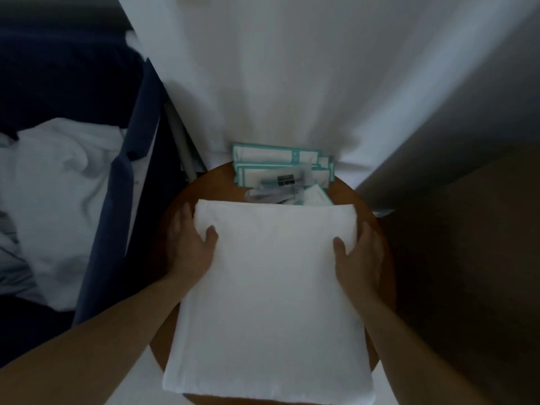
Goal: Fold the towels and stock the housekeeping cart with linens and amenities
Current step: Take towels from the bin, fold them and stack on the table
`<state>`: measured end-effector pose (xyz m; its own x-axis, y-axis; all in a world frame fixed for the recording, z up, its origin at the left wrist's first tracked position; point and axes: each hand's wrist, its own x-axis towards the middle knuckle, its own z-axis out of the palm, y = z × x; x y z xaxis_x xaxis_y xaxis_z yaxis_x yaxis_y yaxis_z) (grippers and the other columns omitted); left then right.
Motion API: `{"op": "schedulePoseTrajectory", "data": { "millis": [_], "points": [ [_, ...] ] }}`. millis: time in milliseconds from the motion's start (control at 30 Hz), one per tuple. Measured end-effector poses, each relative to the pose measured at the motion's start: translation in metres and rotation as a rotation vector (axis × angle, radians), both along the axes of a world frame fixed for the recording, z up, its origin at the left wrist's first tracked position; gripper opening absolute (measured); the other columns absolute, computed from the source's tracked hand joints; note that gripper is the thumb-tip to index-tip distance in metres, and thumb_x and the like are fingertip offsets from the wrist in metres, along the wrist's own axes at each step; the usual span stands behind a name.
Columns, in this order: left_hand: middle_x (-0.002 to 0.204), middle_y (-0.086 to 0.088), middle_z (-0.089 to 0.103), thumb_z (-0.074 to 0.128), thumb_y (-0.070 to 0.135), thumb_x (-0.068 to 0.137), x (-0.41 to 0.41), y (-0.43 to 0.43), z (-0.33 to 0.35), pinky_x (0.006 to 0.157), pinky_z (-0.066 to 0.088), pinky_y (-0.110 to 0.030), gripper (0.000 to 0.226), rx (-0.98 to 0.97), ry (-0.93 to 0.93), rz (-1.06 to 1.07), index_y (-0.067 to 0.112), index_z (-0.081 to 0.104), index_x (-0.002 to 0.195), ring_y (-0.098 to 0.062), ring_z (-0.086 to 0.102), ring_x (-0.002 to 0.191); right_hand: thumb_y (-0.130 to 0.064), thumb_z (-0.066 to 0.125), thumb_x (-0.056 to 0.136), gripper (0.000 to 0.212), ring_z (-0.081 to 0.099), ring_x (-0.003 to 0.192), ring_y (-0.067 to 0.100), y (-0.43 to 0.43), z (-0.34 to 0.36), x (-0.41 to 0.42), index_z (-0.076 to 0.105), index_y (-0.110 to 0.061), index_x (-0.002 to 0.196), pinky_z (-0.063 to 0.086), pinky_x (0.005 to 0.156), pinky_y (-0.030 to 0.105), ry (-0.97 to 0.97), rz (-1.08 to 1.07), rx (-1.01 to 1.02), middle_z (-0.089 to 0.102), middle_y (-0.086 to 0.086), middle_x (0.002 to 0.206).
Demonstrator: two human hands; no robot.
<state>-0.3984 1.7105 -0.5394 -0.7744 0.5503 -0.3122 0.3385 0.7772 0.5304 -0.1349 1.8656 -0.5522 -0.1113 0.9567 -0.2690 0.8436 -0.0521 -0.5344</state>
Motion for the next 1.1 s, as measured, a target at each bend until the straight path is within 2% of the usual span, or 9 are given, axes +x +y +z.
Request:
{"op": "schedulePoseTrajectory", "data": {
  "millis": [133, 267, 367, 567, 633, 733, 833, 967, 1100],
  "points": [
    [0.164, -0.003, -0.009, 0.02, 0.057, 0.093, 0.052, -0.044, -0.008, 0.122, 0.003, -0.045, 0.076, -0.121, 0.212, -0.452, 0.02, 0.0, 0.157, -0.022, -0.008, 0.152, -0.054, 0.035, 0.099, 0.07, 0.004, 0.153, 0.026, -0.067, 0.006, 0.003, 0.011, -0.024, 0.158, 0.012, 0.121, 0.047, -0.145, 0.448, 0.257, 0.009, 0.005, 0.166],
    [0.161, -0.002, -0.024, 0.002, 0.063, 0.09, 0.076, -0.083, -0.035, 0.12, -0.012, -0.045, 0.077, -0.261, 0.279, -0.637, 0.027, -0.01, 0.156, -0.023, -0.024, 0.148, -0.063, 0.023, 0.098, 0.071, -0.007, 0.153, 0.029, -0.114, -0.016, 0.023, 0.003, -0.03, 0.158, 0.003, 0.121, 0.056, -0.324, 0.649, 0.209, -0.006, 0.003, 0.167],
    [0.161, -0.002, -0.026, 0.003, 0.066, 0.092, 0.076, -0.101, -0.056, 0.118, -0.014, -0.045, 0.075, -0.262, 0.34, -0.663, 0.029, -0.011, 0.156, -0.023, -0.025, 0.148, -0.068, 0.007, 0.096, 0.072, -0.018, 0.151, 0.028, -0.13, -0.034, 0.039, -0.011, -0.033, 0.156, 0.001, 0.121, 0.058, -0.437, 0.687, 0.171, -0.019, 0.001, 0.164],
    [0.164, -0.002, -0.016, 0.007, 0.066, 0.094, 0.072, -0.105, -0.074, 0.121, -0.005, -0.047, 0.074, -0.2, 0.399, -0.658, 0.029, -0.006, 0.157, -0.023, -0.02, 0.15, -0.069, -0.002, 0.095, 0.071, -0.022, 0.15, 0.024, -0.133, -0.051, 0.039, -0.019, -0.035, 0.154, -0.005, 0.122, 0.053, -0.475, 0.687, 0.192, -0.021, 0.0, 0.164],
    [0.164, -0.005, -0.017, 0.005, 0.066, 0.093, 0.078, -0.111, -0.064, 0.121, -0.009, -0.046, 0.076, -0.202, 0.402, -0.653, 0.027, -0.007, 0.157, -0.025, -0.022, 0.149, -0.07, 0.0, 0.094, 0.073, -0.02, 0.151, 0.024, -0.138, -0.045, 0.043, -0.017, -0.034, 0.155, -0.004, 0.122, 0.054, -0.455, 0.673, 0.222, -0.02, -0.001, 0.165],
    [0.161, -0.005, -0.023, 0.0, 0.067, 0.091, 0.099, -0.135, -0.049, 0.119, -0.016, -0.044, 0.076, -0.21, 0.42, -0.715, 0.027, -0.015, 0.154, -0.027, -0.026, 0.148, -0.072, 0.011, 0.096, 0.076, -0.008, 0.153, 0.028, -0.16, -0.037, 0.062, -0.003, -0.032, 0.158, 0.003, 0.121, 0.056, -0.447, 0.623, 0.298, -0.009, 0.001, 0.167],
    [0.154, 0.0, -0.039, -0.01, 0.07, 0.087, 0.109, -0.163, -0.055, 0.116, -0.021, -0.043, 0.077, -0.285, 0.357, -0.761, 0.03, -0.022, 0.152, -0.023, -0.037, 0.142, -0.073, 0.006, 0.095, 0.076, -0.011, 0.152, 0.028, -0.182, -0.047, 0.084, -0.009, -0.033, 0.157, 0.009, 0.121, 0.057, -0.519, 0.649, 0.25, -0.014, 0.001, 0.166],
    [0.155, 0.003, -0.038, -0.008, 0.07, 0.089, 0.097, -0.167, -0.073, 0.117, -0.016, -0.044, 0.073, -0.298, 0.364, -0.777, 0.034, -0.025, 0.151, -0.019, -0.038, 0.141, -0.073, 0.001, 0.094, 0.074, -0.019, 0.151, 0.025, -0.185, -0.066, 0.082, -0.019, -0.035, 0.154, -0.005, 0.122, 0.052, -0.538, 0.619, 0.232, -0.022, -0.001, 0.164],
    [0.154, 0.001, -0.04, -0.008, 0.068, 0.09, 0.095, -0.161, -0.072, 0.118, -0.014, -0.047, 0.072, -0.34, 0.361, -0.796, 0.032, -0.029, 0.148, -0.021, -0.038, 0.142, -0.072, 0.006, 0.095, 0.074, -0.02, 0.151, 0.024, -0.181, -0.069, 0.077, -0.016, -0.034, 0.155, -0.005, 0.122, 0.051, -0.529, 0.613, 0.215, -0.022, -0.002, 0.164]
  ]
}}
